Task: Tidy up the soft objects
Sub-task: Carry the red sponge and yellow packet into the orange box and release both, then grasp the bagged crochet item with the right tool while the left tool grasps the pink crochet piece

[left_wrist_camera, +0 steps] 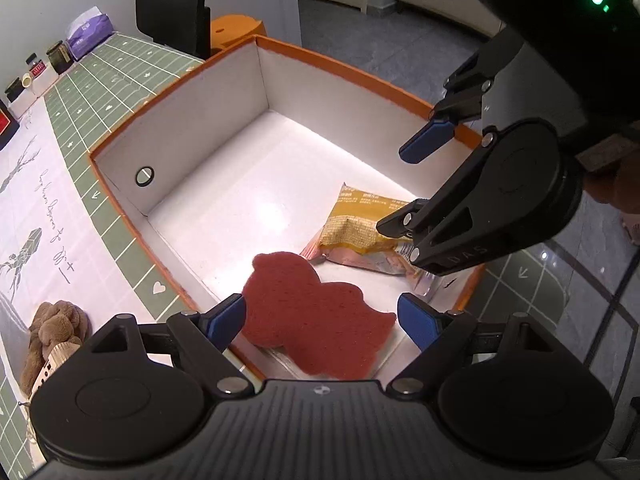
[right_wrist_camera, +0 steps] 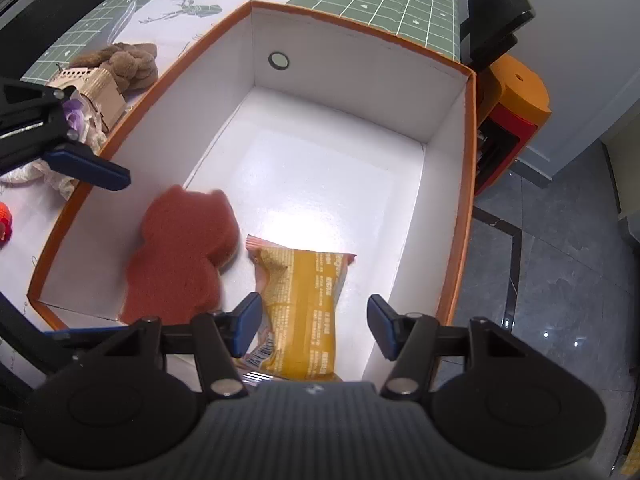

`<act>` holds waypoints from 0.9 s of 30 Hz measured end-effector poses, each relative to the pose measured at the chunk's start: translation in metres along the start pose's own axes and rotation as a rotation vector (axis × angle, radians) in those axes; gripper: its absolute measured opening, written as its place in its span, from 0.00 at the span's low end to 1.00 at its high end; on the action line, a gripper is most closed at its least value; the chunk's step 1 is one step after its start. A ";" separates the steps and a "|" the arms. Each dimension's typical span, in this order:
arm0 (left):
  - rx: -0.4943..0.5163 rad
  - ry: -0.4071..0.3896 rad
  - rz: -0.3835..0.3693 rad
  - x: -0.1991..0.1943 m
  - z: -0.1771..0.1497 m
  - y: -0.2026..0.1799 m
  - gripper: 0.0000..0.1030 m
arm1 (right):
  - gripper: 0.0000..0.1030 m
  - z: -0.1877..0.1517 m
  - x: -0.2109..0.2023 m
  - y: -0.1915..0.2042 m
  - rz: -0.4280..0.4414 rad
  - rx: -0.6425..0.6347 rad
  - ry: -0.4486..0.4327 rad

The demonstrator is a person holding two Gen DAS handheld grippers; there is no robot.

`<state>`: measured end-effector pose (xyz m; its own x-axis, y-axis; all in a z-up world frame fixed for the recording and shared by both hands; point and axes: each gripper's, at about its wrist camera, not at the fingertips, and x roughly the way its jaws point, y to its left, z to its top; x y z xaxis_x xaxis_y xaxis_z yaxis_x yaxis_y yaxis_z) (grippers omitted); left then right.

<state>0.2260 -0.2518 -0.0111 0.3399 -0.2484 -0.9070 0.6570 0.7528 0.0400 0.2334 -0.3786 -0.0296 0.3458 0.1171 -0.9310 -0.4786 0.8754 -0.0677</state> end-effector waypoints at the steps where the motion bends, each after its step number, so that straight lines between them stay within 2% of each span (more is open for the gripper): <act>1: -0.005 -0.007 -0.002 -0.004 -0.001 0.001 0.93 | 0.56 0.000 -0.002 0.000 0.002 0.006 -0.006; 5: -0.026 -0.048 -0.014 -0.024 -0.009 0.006 0.86 | 0.56 -0.002 -0.015 0.004 0.008 0.029 -0.043; 9: -0.046 -0.108 -0.012 -0.046 -0.020 0.007 0.85 | 0.56 -0.006 -0.032 0.014 0.017 0.062 -0.093; 15: -0.100 -0.198 0.006 -0.073 -0.050 0.019 0.78 | 0.57 -0.016 -0.062 0.041 0.009 0.083 -0.218; 18: -0.154 -0.232 0.018 -0.087 -0.071 0.029 0.78 | 0.57 -0.019 -0.075 0.057 0.039 0.091 -0.284; 21: -0.220 -0.279 0.074 -0.102 -0.096 0.044 0.75 | 0.63 -0.021 -0.086 0.076 0.058 0.085 -0.372; 23: -0.275 -0.309 0.120 -0.113 -0.115 0.055 0.73 | 0.63 -0.021 -0.090 0.094 0.085 0.064 -0.420; 27: -0.396 -0.350 0.195 -0.127 -0.153 0.076 0.73 | 0.63 -0.016 -0.089 0.132 0.150 0.031 -0.459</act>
<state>0.1297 -0.0700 0.0431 0.6772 -0.2186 -0.7026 0.2802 0.9595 -0.0285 0.1268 -0.2812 0.0382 0.5986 0.4317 -0.6748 -0.5285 0.8458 0.0723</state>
